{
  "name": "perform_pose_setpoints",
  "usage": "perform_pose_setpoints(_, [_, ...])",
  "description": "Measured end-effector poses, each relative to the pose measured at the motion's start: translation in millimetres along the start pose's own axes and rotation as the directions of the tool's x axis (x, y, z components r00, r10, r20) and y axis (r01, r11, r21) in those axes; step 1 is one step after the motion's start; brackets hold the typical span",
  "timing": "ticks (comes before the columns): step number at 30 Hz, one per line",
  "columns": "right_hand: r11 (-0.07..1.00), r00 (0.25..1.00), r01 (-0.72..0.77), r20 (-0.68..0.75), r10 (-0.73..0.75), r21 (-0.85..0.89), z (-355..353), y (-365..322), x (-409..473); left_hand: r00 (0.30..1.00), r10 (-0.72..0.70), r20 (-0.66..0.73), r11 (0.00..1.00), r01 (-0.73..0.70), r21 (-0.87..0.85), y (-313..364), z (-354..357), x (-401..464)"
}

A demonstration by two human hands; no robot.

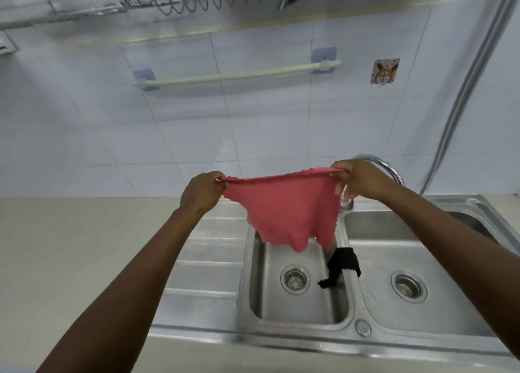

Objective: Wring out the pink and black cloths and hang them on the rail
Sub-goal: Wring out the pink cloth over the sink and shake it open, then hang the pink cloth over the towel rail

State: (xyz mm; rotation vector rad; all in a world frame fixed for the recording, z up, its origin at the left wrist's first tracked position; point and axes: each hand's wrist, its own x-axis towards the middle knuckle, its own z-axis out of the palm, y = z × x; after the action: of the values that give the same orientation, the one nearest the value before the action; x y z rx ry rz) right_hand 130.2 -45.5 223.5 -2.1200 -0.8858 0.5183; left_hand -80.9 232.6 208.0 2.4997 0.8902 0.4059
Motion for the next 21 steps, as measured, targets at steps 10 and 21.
perform_pose_setpoints(10, [0.924,0.985,0.157,-0.125,-0.121,0.348,-16,-107,77,0.979,-0.102,0.178,0.336,0.202,-0.920,-11,-94,90])
perform_pose_setpoints(21, [0.933,0.880,0.238,-0.348,-0.325,-0.269,-35,-172,200,0.954,0.266,-0.141,0.760,-0.298,-0.578,6,-132,214])
